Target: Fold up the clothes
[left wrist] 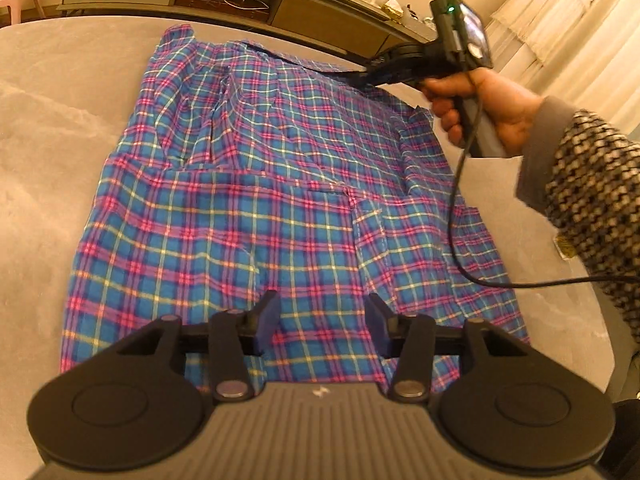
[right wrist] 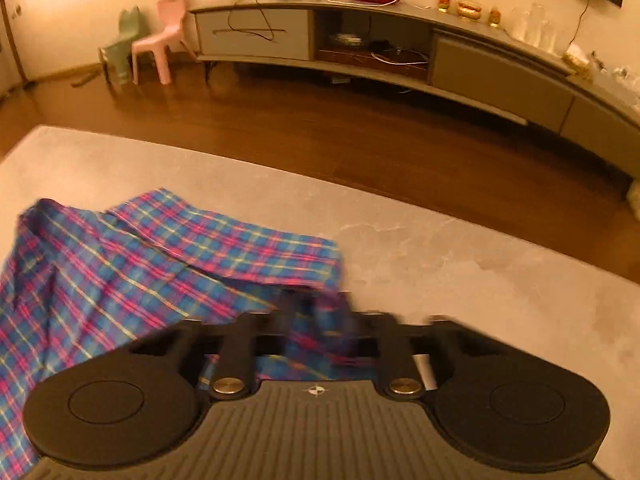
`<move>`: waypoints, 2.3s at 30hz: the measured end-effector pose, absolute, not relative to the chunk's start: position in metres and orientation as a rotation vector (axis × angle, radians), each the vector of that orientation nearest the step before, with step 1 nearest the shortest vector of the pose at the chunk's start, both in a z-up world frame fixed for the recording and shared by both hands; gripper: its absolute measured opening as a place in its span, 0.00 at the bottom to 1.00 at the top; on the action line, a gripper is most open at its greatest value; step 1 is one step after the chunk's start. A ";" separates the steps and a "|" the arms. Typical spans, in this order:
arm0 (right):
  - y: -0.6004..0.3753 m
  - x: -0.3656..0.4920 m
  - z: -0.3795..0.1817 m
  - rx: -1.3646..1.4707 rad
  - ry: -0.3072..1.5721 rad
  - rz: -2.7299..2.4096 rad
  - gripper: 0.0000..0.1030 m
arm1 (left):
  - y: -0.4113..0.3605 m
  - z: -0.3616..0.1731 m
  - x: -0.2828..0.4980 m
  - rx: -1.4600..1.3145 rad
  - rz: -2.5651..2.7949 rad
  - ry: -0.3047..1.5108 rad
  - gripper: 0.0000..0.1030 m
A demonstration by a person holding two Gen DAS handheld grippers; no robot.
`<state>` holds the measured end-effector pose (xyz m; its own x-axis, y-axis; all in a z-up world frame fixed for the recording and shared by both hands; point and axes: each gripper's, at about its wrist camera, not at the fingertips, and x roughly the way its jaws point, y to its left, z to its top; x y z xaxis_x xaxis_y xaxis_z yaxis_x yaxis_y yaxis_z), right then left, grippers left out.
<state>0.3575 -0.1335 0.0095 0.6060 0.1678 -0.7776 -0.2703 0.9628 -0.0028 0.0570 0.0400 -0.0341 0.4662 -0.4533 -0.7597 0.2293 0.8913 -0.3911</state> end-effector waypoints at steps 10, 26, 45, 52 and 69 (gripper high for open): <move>-0.096 0.174 0.101 -0.274 0.568 0.484 0.04 | 0.059 -0.030 0.061 -0.360 -0.318 0.977 0.45; -0.070 0.031 0.060 -0.507 0.567 0.469 0.70 | 0.067 -0.041 0.066 -0.535 -0.256 1.009 0.47; -0.006 0.023 0.075 -0.625 0.487 0.444 0.01 | 0.079 -0.049 0.060 -0.623 -0.253 0.992 0.45; -0.028 -0.082 0.084 -0.592 0.489 0.479 0.02 | 0.105 -0.058 0.040 -0.851 -0.187 0.989 0.42; 0.012 -0.122 0.029 -0.617 0.605 0.567 0.02 | 0.133 -0.064 -0.005 -0.903 -0.120 0.938 0.42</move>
